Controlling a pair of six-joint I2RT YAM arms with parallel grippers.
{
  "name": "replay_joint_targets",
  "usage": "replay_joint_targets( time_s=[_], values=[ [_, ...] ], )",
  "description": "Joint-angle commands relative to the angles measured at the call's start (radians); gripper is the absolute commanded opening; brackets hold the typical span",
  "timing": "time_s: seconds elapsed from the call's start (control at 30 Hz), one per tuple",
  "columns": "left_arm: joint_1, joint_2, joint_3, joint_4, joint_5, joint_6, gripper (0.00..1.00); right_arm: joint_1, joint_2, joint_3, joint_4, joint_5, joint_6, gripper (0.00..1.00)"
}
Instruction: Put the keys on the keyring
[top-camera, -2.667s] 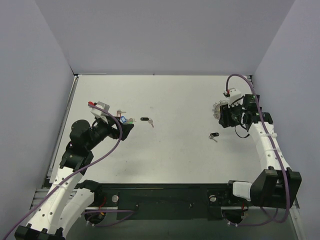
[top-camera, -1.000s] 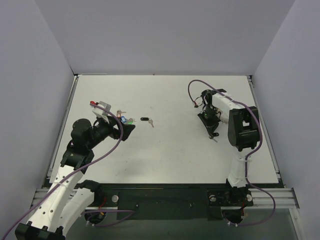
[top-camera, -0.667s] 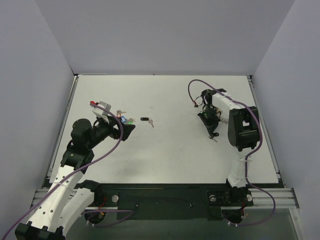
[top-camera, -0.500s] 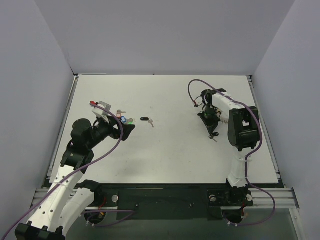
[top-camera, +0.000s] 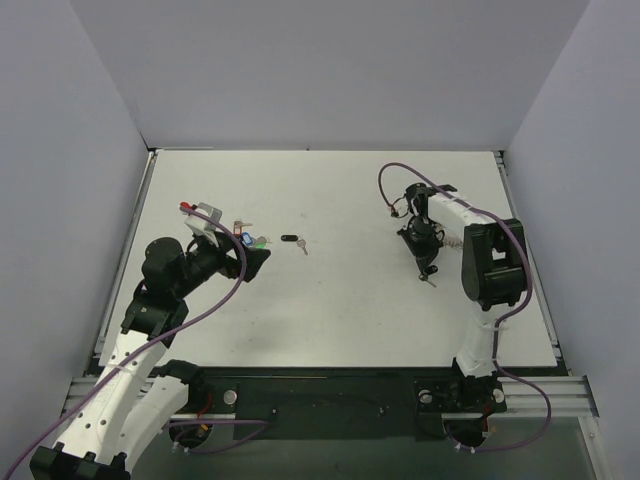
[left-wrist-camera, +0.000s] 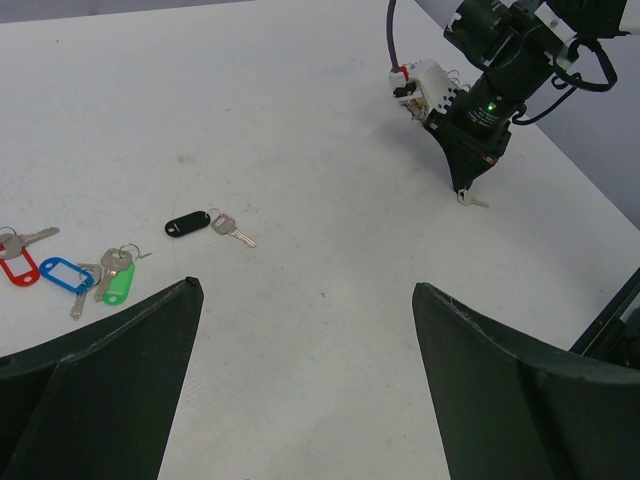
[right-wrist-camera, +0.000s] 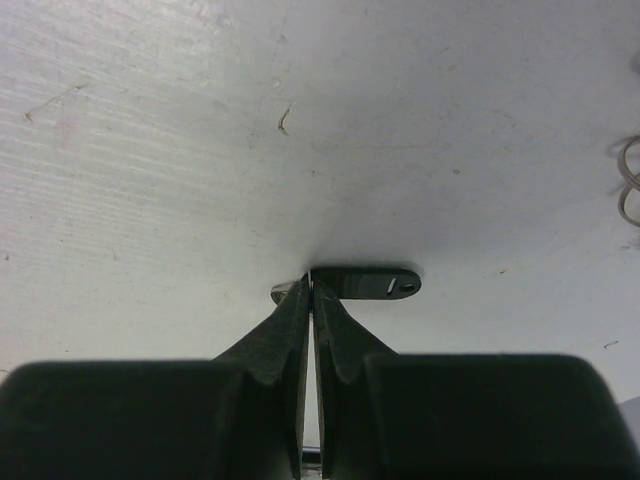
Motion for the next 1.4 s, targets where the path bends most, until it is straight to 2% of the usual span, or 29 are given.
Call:
replay_joint_targets(
  time_s=[0.0,0.97,1.23,1.3,1.33,1.37],
  values=[
    [0.000,-0.010,0.024,0.035,0.010,0.013,0.97,-0.009,-0.094,-0.063,0.058,-0.008,0.022,0.00],
    [0.000,-0.016,0.024,0.035,0.007,0.013,1.00,-0.026,-0.375,-0.464,0.536,0.006,0.077,0.00],
    [0.000,-0.019,0.024,0.033,0.007,0.014,1.00,-0.032,-0.369,-0.486,0.544,-0.011,0.077,0.00],
    [0.000,-0.021,0.026,0.033,0.006,0.013,1.00,-0.041,-0.364,-0.475,0.529,-0.034,0.080,0.05],
    [0.000,-0.022,0.026,0.032,0.006,0.014,1.00,-0.047,-0.369,-0.474,0.524,-0.041,0.085,0.16],
    [-0.001,-0.021,0.027,0.033,0.006,0.014,1.00,-0.052,-0.373,-0.468,0.521,-0.051,0.086,0.17]
  ],
)
